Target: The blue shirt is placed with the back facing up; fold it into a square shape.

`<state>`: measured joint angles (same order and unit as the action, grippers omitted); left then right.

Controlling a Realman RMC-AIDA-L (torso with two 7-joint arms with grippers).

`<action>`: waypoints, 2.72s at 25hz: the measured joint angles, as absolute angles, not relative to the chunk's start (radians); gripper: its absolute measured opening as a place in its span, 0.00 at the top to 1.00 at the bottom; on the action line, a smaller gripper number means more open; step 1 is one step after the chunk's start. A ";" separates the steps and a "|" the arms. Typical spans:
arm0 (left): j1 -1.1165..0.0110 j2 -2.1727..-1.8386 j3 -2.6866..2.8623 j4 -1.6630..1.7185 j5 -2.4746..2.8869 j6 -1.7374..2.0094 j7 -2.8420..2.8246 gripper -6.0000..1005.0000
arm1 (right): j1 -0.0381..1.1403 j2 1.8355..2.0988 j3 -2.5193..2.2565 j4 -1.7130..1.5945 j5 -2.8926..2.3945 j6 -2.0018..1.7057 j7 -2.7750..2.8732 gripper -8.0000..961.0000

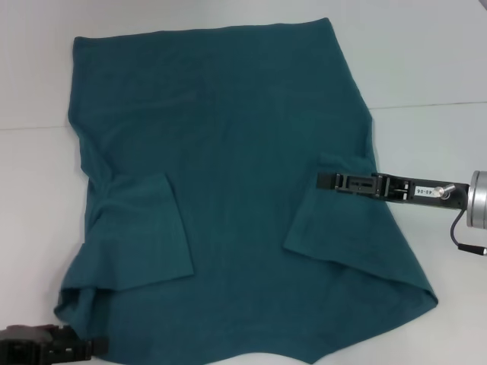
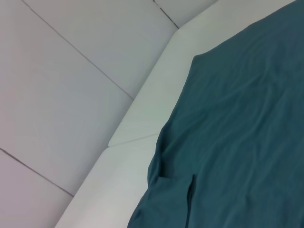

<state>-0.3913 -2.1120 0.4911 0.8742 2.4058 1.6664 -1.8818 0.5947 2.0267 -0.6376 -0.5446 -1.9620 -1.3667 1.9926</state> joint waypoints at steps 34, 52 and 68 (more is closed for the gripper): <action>-0.433 -2.108 0.497 0.877 2.427 1.576 -1.929 0.21 | 0.591 2.022 -0.606 -0.545 -1.962 -1.376 1.993 0.10; -0.441 -2.105 0.498 0.877 2.434 1.546 -1.976 0.82 | 0.583 2.021 -0.606 -0.545 -1.962 -1.379 1.993 0.10; -0.439 -2.103 0.499 0.877 2.433 1.557 -1.970 0.98 | 0.545 1.950 -0.618 -0.568 -2.145 -1.419 2.176 0.10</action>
